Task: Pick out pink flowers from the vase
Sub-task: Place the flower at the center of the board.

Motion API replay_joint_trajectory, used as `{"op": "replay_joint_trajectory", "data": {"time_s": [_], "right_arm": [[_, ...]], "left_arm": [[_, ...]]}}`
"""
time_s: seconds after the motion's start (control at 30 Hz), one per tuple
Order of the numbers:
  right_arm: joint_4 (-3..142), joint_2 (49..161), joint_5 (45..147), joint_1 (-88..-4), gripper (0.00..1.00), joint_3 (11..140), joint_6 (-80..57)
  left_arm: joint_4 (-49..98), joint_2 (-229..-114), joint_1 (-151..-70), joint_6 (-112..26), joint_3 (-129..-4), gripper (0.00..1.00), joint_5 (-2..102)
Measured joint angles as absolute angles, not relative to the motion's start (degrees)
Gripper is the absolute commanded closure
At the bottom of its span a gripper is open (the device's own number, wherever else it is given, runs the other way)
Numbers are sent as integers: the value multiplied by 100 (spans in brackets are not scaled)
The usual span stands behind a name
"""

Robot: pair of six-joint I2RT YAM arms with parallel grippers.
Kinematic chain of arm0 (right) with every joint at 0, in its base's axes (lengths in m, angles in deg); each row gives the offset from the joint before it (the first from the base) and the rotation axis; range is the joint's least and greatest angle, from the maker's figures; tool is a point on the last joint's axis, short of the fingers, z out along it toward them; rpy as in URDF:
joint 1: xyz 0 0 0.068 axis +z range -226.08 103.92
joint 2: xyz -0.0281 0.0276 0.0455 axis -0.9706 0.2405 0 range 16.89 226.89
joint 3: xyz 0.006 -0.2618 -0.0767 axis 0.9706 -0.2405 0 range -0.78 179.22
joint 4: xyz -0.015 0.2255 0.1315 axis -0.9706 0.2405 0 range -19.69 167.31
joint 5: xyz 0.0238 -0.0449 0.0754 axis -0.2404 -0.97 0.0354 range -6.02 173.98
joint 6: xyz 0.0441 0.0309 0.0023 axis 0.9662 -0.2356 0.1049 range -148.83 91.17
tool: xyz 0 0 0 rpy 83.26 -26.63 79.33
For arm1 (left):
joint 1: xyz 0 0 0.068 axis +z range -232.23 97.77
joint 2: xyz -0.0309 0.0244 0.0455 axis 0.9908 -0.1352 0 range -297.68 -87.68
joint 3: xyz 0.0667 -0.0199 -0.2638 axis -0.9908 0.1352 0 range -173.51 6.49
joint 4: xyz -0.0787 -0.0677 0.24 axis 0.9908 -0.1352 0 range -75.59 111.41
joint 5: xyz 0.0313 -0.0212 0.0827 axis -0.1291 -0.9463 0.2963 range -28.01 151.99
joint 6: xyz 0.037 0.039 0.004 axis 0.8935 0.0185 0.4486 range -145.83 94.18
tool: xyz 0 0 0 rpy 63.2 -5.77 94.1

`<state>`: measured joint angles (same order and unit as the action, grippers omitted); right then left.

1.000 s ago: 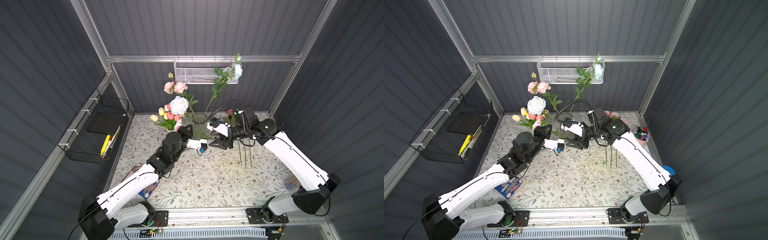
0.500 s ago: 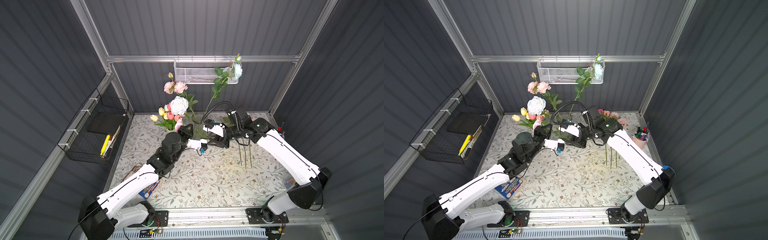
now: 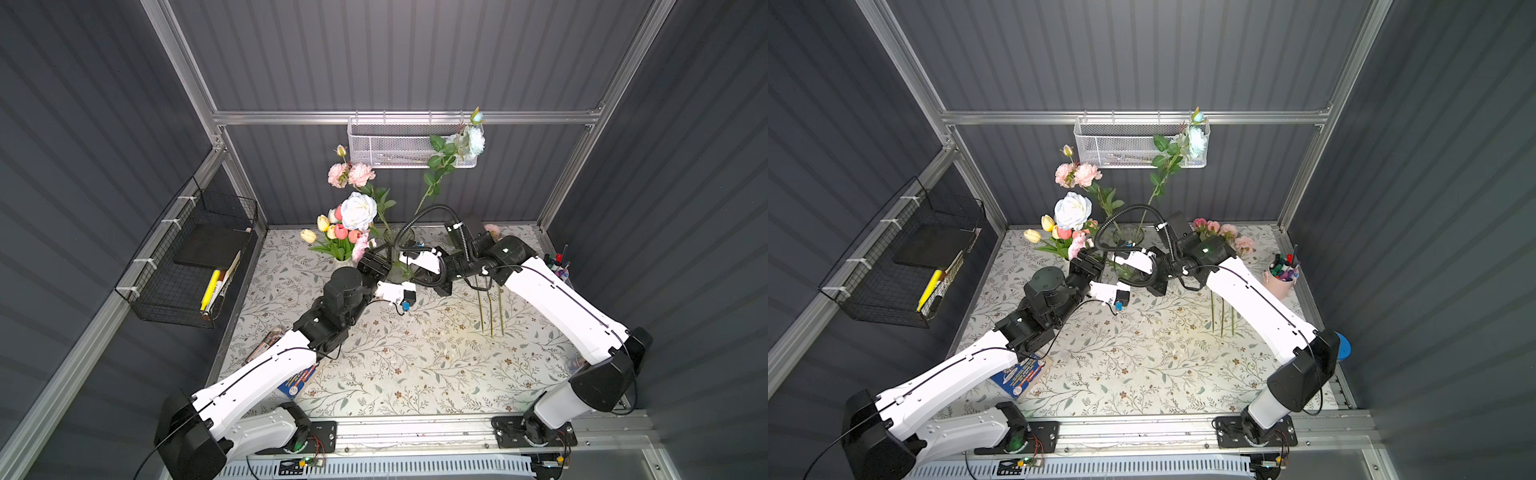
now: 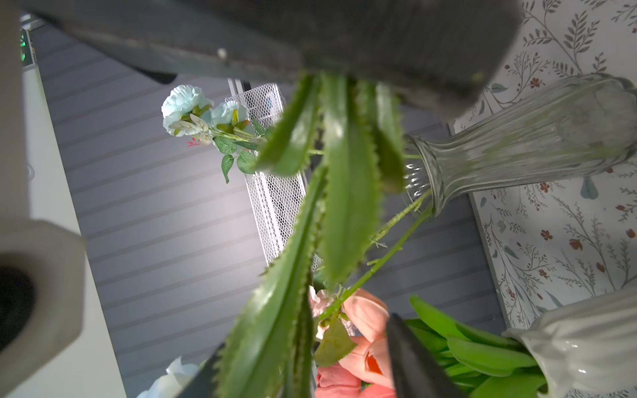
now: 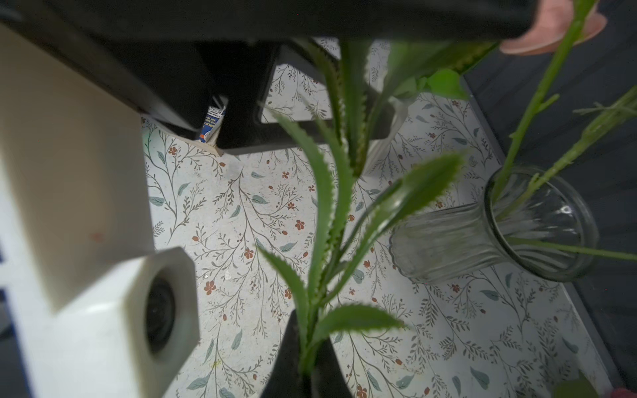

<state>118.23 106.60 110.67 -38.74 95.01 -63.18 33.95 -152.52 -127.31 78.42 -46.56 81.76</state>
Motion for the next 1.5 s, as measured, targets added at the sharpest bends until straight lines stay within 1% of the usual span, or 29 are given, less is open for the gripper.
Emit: {"op": "replay_joint_trajectory", "data": {"time_s": [0.13, 0.27, 0.57, 0.8, 0.97, 1.1, 1.33, 1.5], "right_arm": [[11412, 10166, 11043, -3874, 100, 8955, -6174], [10787, 9510, 10995, -3918, 100, 8174, -5872], [8675, 8109, 10582, -4381, 100, 6188, -4611], [7484, 7571, 10007, -4551, 100, 5357, -3498], [6951, 7434, 9631, -4669, 100, 4933, -2871], [6752, 7442, 9387, -4680, 100, 4830, -2521], [6560, 7869, 8724, -4940, 100, 4830, -1839], [6625, 8697, 8504, -5225, 100, 4927, -1682]], "left_arm": [[3298, -15153, -12731, 7436, -4613, 1, 8141], [3128, -14939, -12818, 6505, -4575, 1, 8123], [2394, -14028, -12949, 2629, -4575, 1, 7712], [2123, -13608, -12949, 92, -4265, 1, 7087], [2057, -13540, -12949, -1384, -4038, 1, 6764], [2039, -13558, -12949, -2267, -3933, 0, 6823], [2013, -13765, -12949, -2872, -3808, 0, 7011], [2018, -13739, -12949, -2855, -3496, 1, 6980]]}}
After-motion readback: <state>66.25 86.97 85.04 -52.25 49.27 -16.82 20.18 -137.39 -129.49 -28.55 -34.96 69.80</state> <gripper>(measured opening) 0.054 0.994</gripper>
